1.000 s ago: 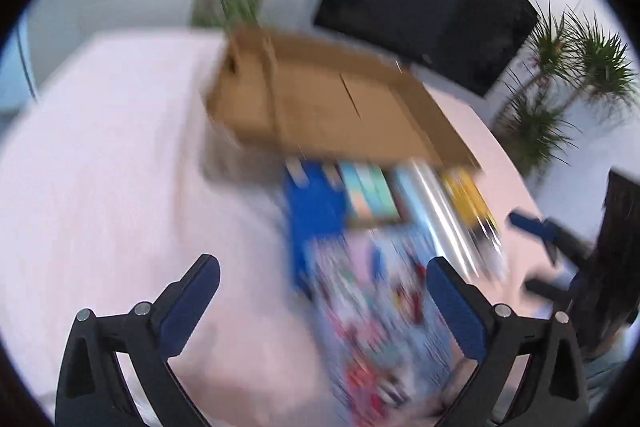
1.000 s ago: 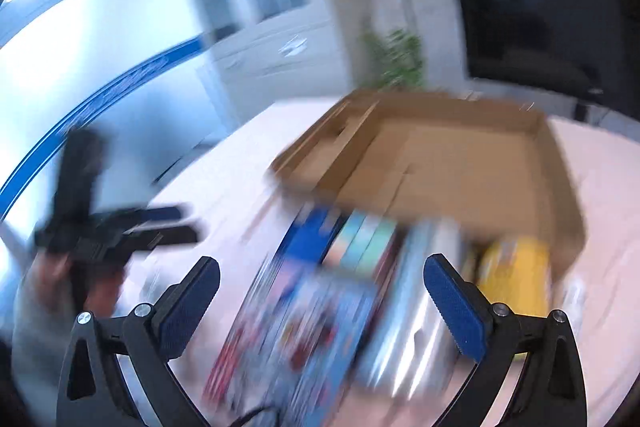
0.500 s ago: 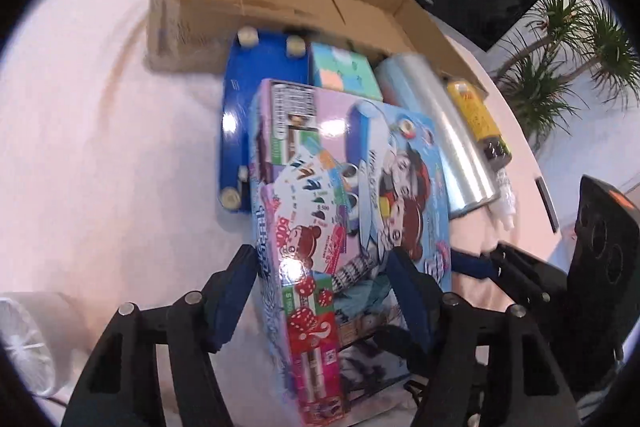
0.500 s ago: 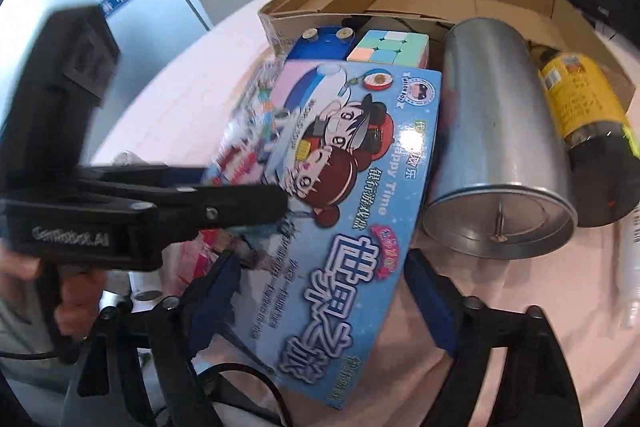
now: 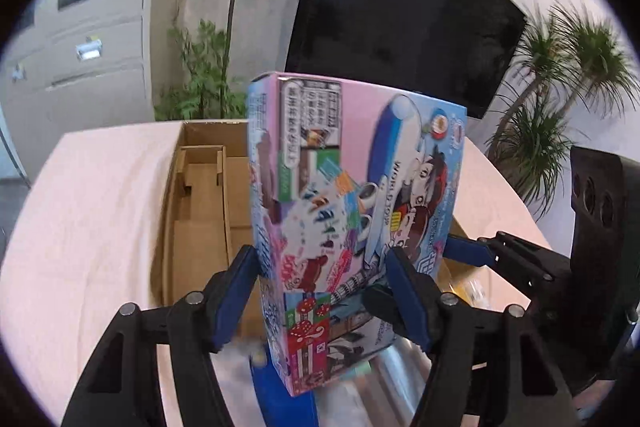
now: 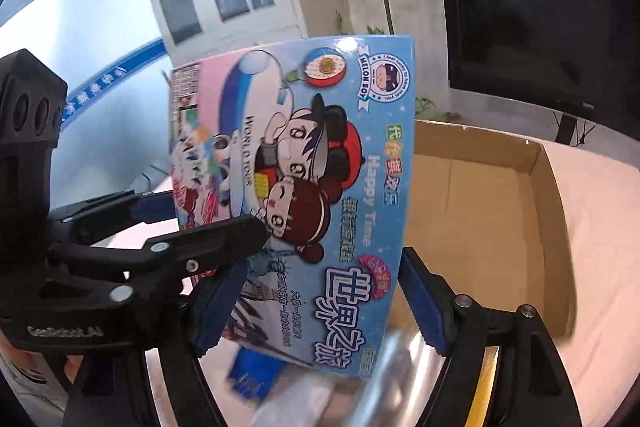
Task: Organize rigid objects
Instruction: 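Grasp the picture-book box with both tools and lift it, then lay the picture-book box into the box beside the insert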
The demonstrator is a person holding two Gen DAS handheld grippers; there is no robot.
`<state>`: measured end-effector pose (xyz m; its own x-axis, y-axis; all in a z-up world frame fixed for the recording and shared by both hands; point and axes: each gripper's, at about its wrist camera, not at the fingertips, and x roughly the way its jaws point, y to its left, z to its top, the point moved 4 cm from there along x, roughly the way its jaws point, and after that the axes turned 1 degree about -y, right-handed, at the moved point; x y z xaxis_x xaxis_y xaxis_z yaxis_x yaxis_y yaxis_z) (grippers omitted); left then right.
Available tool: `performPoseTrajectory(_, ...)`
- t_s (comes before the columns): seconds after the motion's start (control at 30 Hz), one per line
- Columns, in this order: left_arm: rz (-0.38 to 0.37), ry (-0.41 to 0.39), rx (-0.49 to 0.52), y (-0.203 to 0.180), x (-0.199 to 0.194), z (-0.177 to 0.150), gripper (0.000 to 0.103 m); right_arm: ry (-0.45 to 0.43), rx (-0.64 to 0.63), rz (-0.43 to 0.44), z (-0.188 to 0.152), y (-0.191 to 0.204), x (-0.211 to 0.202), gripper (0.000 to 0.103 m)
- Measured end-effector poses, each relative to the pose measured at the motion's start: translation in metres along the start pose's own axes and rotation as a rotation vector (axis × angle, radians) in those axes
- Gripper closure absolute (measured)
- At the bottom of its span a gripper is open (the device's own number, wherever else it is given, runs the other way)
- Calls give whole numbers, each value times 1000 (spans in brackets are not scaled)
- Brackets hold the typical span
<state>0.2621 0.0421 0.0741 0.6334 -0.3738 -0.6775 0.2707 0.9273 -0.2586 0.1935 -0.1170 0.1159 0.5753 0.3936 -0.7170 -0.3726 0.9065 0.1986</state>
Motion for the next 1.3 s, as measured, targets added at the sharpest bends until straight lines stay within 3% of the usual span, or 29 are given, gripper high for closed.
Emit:
performPoseTrajectory(0.13, -9, 110, -70, 27, 59, 5, 40, 112, 63, 22, 18, -26, 64, 28)
performPoseTrajectory(0.33, 25, 265, -142, 64, 121, -22, 41, 298, 170, 51, -2, -51, 142, 30)
performPoseTrajectory(0.53, 44, 280, -129, 61, 124, -23, 44, 326, 193, 68, -5, -56, 149, 30)
performPoseTrajectory(0.57, 45, 278, -121, 59, 122, -23, 44, 333, 196, 59, -2, -58, 154, 35)
performPoseTrajectory(0.63, 54, 241, -81, 59, 108, -20, 44, 377, 208, 26, -7, -70, 166, 43)
performPoseTrajectory(0.7, 54, 205, -71, 58, 93, -20, 44, 409, 249, 41, -1, -78, 191, 41)
performPoseTrajectory(0.83, 63, 139, -69, 60, 53, -24, 44, 365, 230, 82, 1, -72, 167, 37)
performPoseTrajectory(0.9, 40, 110, -61, 56, 35, -31, 38, 293, 207, 101, -1, -67, 123, 29)
performPoseTrajectory(0.93, 24, 92, -60, 51, 22, -40, 35, 232, 185, 83, -5, -69, 90, 19)
performPoseTrajectory(0.97, 13, 78, -66, 48, 12, -48, 23, 186, 169, 72, -11, -71, 64, 10)
performPoseTrajectory(1.03, -26, 58, -95, 37, -2, -67, 20, 141, 142, 58, -35, -77, 13, 7)
performPoseTrajectory(1.1, -135, 101, -139, 20, -1, -88, 20, 179, 149, 34, -64, -80, -11, 7)
performPoseTrajectory(1.17, -234, 180, -201, 2, 14, -108, 20, 241, 148, 41, -104, -85, -14, 19)
performPoseTrajectory(1.23, -324, 250, -225, -22, 31, -125, 20, 269, 129, 69, -122, -76, -14, 26)
performPoseTrajectory(1.3, -356, 304, -237, -39, 49, -134, 20, 288, 126, 93, -132, -69, -11, 28)
